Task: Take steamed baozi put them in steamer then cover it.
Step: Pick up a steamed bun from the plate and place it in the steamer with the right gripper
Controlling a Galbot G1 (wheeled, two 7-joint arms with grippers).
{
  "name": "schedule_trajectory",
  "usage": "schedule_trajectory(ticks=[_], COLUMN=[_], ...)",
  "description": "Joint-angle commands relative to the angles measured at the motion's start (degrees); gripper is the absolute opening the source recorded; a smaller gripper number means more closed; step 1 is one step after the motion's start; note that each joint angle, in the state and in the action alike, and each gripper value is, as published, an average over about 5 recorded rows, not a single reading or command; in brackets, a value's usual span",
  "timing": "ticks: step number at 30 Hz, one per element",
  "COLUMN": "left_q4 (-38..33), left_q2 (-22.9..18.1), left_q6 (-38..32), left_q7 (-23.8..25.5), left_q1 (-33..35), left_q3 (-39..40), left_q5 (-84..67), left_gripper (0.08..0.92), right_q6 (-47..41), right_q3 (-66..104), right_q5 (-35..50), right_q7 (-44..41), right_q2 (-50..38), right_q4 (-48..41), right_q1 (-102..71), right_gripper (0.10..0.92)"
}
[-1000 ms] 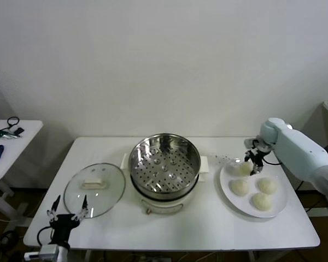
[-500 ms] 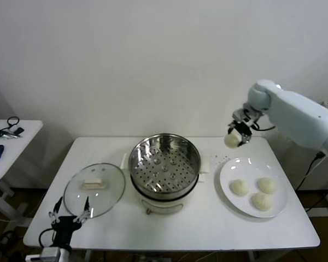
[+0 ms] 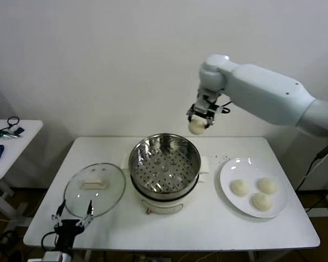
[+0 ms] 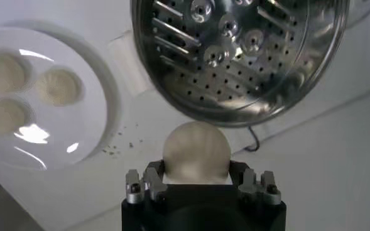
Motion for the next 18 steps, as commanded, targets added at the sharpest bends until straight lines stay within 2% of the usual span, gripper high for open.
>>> schedule_trajectory(ticks=[1,8,18], left_q4=[-0.30,-0.36,0.39], left_q2=[1.63,1.89,1.88], left_q6=[0.01,0.06,-0.13], left_q7=[-0.15,-0.24,-0.40], left_q1=[0.76,1.06,1.48], left_q3=[0.18,-0.19,-0.45], left_q5=[0.19,0.22,-0.20], left_gripper=[0.823,0.823,0.823], right_q6=[6.70,8.91,8.57], right_q3=[2.96,4.52,4.11], right_q5=[-14.52,-21.43,-21.30], right_q7=[1.08,2.68,2.59], right_q2=[9.42,11.60,11.61], right_q4=[0.07,-2.64,-4.09], right_q1=[-6.94,-12.44,-15.72], right_gripper=[0.670,0.670,0.676])
